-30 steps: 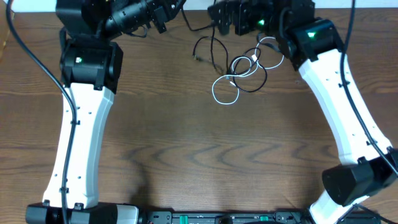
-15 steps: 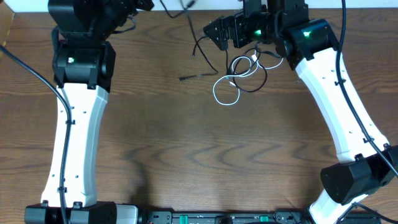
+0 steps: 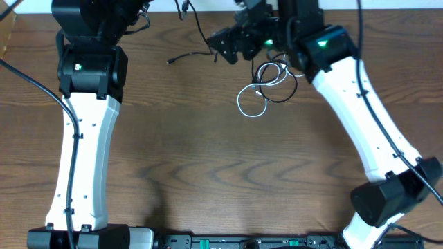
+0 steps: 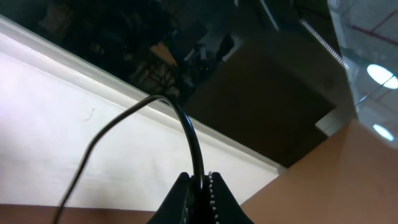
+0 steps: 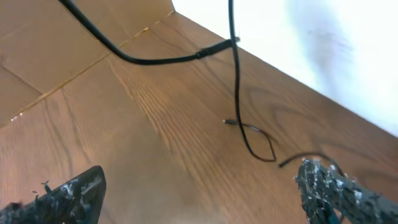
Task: Untangle cables
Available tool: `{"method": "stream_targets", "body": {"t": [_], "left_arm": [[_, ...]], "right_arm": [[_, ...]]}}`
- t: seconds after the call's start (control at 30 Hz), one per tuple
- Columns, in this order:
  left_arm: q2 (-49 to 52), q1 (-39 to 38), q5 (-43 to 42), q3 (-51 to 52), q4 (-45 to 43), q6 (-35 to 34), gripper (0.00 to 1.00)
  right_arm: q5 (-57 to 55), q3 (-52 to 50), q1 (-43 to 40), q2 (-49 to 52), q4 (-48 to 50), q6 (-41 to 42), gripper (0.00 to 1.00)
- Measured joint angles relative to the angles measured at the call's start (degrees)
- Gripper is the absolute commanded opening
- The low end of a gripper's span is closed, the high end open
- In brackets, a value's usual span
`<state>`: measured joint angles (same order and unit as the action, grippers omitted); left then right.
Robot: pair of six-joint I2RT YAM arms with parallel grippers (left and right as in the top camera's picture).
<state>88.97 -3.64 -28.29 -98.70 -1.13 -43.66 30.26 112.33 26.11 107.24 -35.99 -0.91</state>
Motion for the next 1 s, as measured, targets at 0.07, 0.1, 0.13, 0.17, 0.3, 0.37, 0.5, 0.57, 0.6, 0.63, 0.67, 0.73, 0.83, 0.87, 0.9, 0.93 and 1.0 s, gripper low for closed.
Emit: {"method": "stream_targets", "body": {"t": [0.07, 0.1, 0.13, 0.17, 0.3, 0.37, 0.5, 0.57, 0.6, 0.63, 0.67, 0.73, 0.83, 0.87, 0.9, 0.93, 1.0], "left_arm": [[0.0, 0.0, 0.0, 0.0, 0.0, -1.2, 0.07], [0.0, 0.0, 0.0, 0.0, 0.0, -1.6, 0.07], [0.0, 0.0, 0.0, 0.0, 0.0, -1.8, 0.07], [0.0, 0.0, 0.0, 0.0, 0.0, -2.0, 0.07], [0.0, 0.0, 0.0, 0.0, -0.2, -2.8, 0.07], [0.0, 0.0, -0.1, 0.0, -0.3, -2.9, 0.08], [-0.3, 0.0, -1.0, 0.0, -0.4, -3.1, 0.08], [-0.4, 0.0, -1.6, 0.0, -0.4, -3.6, 0.07], [-0.4, 0.0, -1.9, 0.0, -0.4, -4.0, 0.07], [-0.5, 0.0, -2.0, 0.0, -0.4, -4.2, 0.07], [-0.5, 0.0, -2.3, 0.0, -0.4, -4.6, 0.08], [-0.6, 0.0, -2.7, 0.0, -0.4, -5.2, 0.08], [-0.7, 0.0, -3.1, 0.0, -0.4, -6.4, 0.08], [-0.7, 0.0, -3.3, 0.0, -0.4, -6.8, 0.07], [-0.7, 0.0, -3.5, 0.0, -0.5, -7.0, 0.07], [-0.7, 0.0, -3.7, 0.0, -0.5, -7.2, 0.07], [-0.7, 0.0, -4.2, 0.0, -0.8, -7.6, 0.07]], "right_arm": [[-0.2, 0.0, 0.7, 1.7, 1.9, -0.9, 0.9], [-0.3, 0.0, 1.0, 2.7, 2.9, -1.1, 0.87], [-0.3, 0.0, 1.2, 3.8, 3.6, -1.4, 0.84], [-0.4, 0.0, 1.3, 5.0, 4.2, -1.6, 0.82], [-0.9, 0.0, 2.0, 9.1, 8.1, -1.9, 0.8], [-1.2, 0.0, 2.2, 10.6, 10.7, -2.0, 0.79], [-1.7, 0.0, 2.6, 11.9, 15.0, -2.1, 0.7], [-1.8, 0.0, 2.8, 11.9, 17.7, -2.2, 0.65], [-1.8, 0.0, 2.9, 11.9, 18.9, -2.2, 0.63], [-1.8, 0.0, 3.0, 11.9, 20.0, -2.2, 0.59], [-1.7, 0.0, 3.0, 11.9, 20.8, -2.3, 0.59], [-1.7, 0.0, 3.1, 12.1, 21.8, -2.3, 0.58], [-1.7, 0.0, 3.1, 12.7, 22.1, -2.3, 0.52], [-1.7, 0.0, 3.1, 13.0, 22.1, -2.3, 0.49], [-1.8, 0.0, 3.1, 13.2, 22.1, -2.1, 0.47], [-2.0, 0.0, 3.1, 13.5, 22.1, -2.1, 0.46], [-2.6, 0.0, 3.1, 14.1, 22.2, -2.1, 0.45]]}}
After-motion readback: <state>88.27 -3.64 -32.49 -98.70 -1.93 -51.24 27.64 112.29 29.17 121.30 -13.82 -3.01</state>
